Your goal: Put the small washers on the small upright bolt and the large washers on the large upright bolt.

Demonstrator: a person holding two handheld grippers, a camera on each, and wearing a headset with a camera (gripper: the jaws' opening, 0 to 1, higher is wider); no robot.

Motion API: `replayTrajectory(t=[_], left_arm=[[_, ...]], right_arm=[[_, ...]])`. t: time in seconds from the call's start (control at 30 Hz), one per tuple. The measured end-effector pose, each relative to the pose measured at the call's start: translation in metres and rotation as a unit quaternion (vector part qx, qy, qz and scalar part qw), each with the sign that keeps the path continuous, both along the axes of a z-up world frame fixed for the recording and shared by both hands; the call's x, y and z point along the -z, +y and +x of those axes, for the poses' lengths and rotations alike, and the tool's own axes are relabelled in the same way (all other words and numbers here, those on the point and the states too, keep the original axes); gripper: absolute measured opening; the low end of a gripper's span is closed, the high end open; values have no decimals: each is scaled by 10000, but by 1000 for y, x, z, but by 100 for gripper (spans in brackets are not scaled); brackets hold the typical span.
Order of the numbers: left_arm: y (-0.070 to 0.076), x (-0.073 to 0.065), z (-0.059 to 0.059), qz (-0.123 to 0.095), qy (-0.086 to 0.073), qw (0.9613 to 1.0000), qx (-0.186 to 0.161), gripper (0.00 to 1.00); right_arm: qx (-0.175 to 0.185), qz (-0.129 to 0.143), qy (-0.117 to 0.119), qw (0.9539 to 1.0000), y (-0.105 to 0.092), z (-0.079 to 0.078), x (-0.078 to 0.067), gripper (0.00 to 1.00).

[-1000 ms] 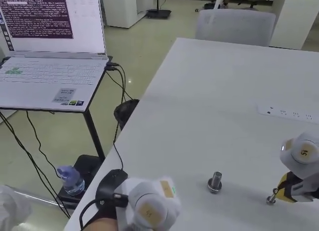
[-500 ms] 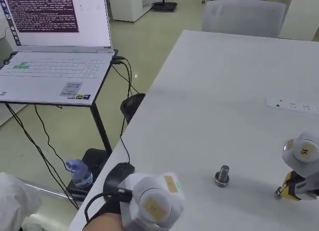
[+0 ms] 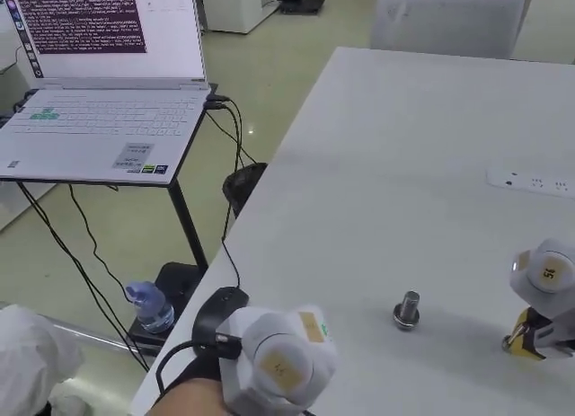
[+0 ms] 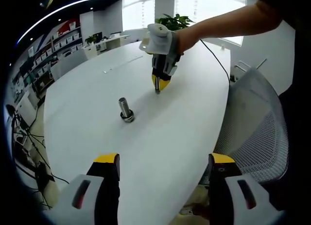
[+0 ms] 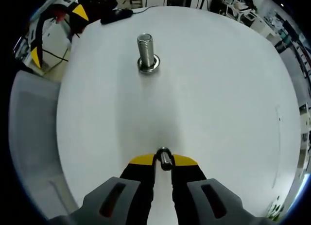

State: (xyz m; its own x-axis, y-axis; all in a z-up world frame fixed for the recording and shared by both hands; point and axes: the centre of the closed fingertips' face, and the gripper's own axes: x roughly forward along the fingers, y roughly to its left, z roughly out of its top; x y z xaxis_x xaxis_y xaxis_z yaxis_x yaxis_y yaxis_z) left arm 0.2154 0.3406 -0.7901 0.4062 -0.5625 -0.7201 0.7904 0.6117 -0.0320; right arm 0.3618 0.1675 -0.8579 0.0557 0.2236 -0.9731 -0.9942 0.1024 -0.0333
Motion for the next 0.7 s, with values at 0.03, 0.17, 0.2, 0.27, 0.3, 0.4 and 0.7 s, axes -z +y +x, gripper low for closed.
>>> replayTrajectory(t=[0.03,0.17,0.2,0.27,0.3,0.4,0.7], left_arm=[[0,0,0,-2,6,10000,1,74],[-1,1,-1,-9,4,10000,15,73],[-1,1,-2,-4,12,10000,19,73],[-1,1,-2,17,14,10000,33,73],[-1,0,-2,18,12,10000,33,73],[-2,-1,-2,15,0,10000,41,73],[-2,-2,-5,46,-10,10000,29,72]], right_arm=[[3,-2,-2,10000,0,0,0,13],[-18,-5,-20,10000,0,0,0,13],[-8,-6,-19,10000,0,0,0,13],[-27,-17,-27,10000,0,0,0,14],[-29,-12,-33,10000,0,1,1,14],[-66,2,-57,10000,-2,4,2,15],[-59,119,-57,9999,-2,6,1,19]])
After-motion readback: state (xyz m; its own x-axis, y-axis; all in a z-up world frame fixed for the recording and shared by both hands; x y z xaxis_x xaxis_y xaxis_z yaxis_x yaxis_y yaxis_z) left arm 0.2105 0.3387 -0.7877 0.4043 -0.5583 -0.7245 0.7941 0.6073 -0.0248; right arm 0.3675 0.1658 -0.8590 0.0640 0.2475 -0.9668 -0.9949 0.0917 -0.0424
